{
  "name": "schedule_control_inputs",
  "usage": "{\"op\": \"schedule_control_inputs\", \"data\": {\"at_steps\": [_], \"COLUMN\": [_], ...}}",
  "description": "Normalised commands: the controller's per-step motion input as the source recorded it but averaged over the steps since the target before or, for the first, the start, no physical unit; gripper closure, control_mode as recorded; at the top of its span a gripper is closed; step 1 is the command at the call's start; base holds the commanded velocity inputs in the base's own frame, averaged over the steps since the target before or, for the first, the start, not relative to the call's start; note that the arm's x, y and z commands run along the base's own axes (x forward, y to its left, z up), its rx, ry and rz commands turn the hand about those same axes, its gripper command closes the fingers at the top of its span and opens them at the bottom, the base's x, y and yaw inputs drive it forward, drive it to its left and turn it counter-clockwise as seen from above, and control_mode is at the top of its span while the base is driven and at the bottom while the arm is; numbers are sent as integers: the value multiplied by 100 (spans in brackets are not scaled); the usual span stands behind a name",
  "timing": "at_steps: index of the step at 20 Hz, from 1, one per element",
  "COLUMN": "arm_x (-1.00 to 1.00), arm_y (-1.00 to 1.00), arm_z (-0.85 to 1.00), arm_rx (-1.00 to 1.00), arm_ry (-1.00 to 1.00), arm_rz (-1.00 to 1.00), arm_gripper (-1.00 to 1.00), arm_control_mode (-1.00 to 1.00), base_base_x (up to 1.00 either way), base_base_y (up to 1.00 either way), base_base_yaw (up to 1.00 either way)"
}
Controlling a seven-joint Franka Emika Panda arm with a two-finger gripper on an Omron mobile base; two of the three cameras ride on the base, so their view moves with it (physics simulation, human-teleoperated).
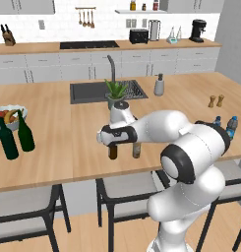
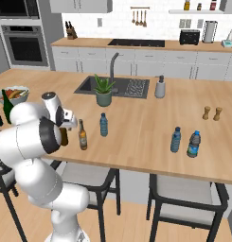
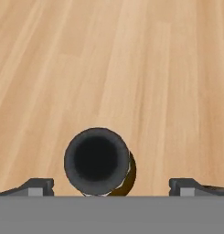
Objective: Move the plastic bottles in the middle to the plastics group, and the glass bottles in the middle to the glass group.
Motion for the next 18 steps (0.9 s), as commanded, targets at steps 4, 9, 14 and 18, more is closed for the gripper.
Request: {"op": "schedule_control_inputs", "data": {"at_steps": [4, 9, 14, 18], "arm_x": [0, 0, 2, 0], "arm_y": [2, 2, 2, 1], "arm_z": [-14, -2, -3, -7], "arm_rx": [1, 1, 0, 2], "arm_ry": [-1, -1, -2, -5], "arm_rz": [0, 0, 0, 0], "arm_gripper": [-100, -100, -100, -100], "arm_control_mode": [-100, -100, -100, -100], "base_base_x": [0, 0, 0, 0], "base_base_y": [0, 0, 0, 0], "base_base_yaw": [0, 0, 0, 0]}}
